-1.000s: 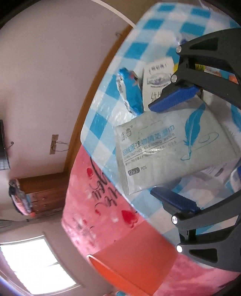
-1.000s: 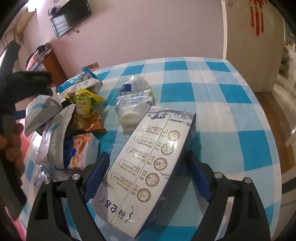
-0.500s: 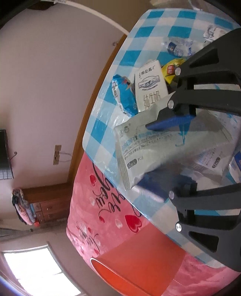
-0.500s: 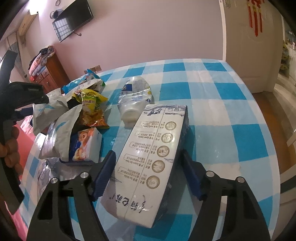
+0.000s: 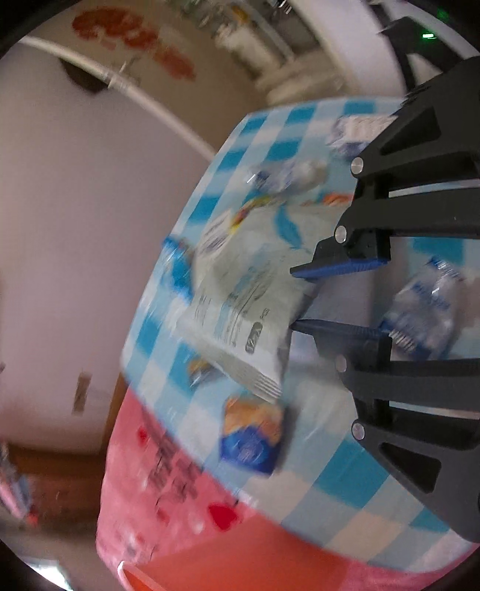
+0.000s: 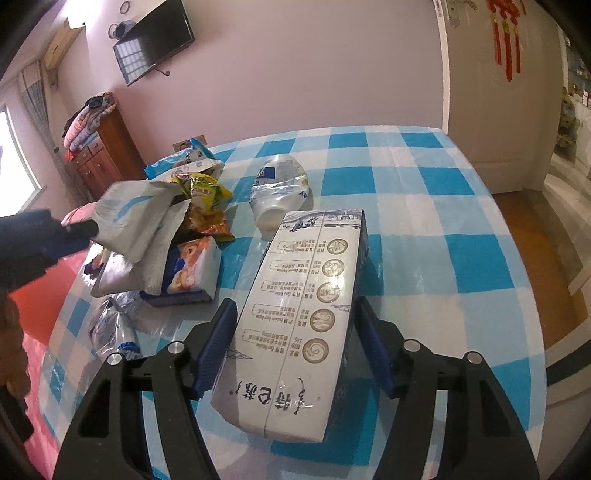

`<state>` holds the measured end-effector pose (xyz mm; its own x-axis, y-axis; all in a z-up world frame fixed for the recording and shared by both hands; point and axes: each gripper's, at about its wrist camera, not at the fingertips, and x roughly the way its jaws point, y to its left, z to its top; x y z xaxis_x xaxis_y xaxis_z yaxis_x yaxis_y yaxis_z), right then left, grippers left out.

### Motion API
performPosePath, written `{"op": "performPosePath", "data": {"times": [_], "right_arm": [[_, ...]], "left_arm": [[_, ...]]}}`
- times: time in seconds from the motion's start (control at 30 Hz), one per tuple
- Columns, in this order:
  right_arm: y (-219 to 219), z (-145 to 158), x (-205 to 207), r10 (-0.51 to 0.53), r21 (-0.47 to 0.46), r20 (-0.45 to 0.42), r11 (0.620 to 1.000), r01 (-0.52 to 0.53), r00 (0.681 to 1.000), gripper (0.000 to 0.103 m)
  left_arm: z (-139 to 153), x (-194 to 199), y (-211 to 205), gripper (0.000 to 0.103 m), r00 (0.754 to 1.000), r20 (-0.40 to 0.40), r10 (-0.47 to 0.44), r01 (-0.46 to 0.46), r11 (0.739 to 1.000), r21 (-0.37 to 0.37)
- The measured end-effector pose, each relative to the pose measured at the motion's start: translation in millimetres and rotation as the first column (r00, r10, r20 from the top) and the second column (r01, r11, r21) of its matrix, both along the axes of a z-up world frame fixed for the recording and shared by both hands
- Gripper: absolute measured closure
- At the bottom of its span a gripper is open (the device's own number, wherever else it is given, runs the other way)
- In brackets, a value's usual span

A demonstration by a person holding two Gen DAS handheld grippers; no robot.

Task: Collect trash
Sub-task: 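Lift the wet-wipe pack and milk carton and carry both toward the orange bucket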

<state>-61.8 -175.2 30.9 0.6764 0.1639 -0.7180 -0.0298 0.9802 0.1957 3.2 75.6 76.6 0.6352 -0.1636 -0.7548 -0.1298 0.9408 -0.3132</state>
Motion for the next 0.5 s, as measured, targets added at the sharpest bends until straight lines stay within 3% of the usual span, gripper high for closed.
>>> {"op": "performPosePath", "data": {"times": [0.13, 0.2, 0.23, 0.27, 0.3, 0.4, 0.47, 0.5], "right_arm": [[-1.3, 2.0, -8.4, -0.003, -0.006, -0.005, 1.0, 0.003, 1.0, 0.038], [-3.5, 1.0, -11.4, -0.009, 0.0, -0.01, 1.0, 0.009, 1.0, 0.038], [-5.2, -0.3, -11.6, -0.011, 0.005, -0.015, 1.0, 0.011, 1.0, 0.038], [-6.9, -1.9, -12.0, -0.013, 0.015, -0.023, 1.0, 0.013, 1.0, 0.038], [-8.3, -3.5, -12.1, -0.014, 0.024, -0.029, 1.0, 0.015, 0.999, 0.038], [-12.9, -8.1, -12.3, -0.02, 0.058, -0.045, 0.998, 0.022, 0.999, 0.038], [-13.1, -7.8, -12.4, -0.021, 0.059, -0.045, 0.998, 0.024, 0.999, 0.038], [-13.6, -7.4, -12.3, -0.022, 0.062, -0.047, 0.998, 0.025, 0.999, 0.038]], "left_arm": [[-6.3, -17.0, -3.7, 0.075, 0.995, -0.015, -0.102, 0.102, 0.995, -0.007], [-1.3, -24.6, -5.3, 0.058, 0.985, -0.007, -0.17, 0.17, 0.984, 0.054], [3.0, -27.2, -7.0, 0.041, 0.979, -0.001, -0.206, 0.205, 0.972, 0.111], [6.1, -26.8, -7.2, 0.031, 0.97, 0.001, -0.242, 0.239, 0.958, 0.157], [9.5, -27.1, -9.1, 0.029, 0.957, 0.0, -0.291, 0.285, 0.935, 0.209], [16.4, -23.9, -20.0, 0.024, 0.896, -0.006, -0.444, 0.41, 0.82, 0.4], [16.1, -19.4, -27.8, 0.02, 0.84, -0.028, -0.542, 0.478, 0.715, 0.509], [14.1, -16.8, -33.6, 0.019, 0.807, -0.053, -0.588, 0.506, 0.644, 0.574]]}}
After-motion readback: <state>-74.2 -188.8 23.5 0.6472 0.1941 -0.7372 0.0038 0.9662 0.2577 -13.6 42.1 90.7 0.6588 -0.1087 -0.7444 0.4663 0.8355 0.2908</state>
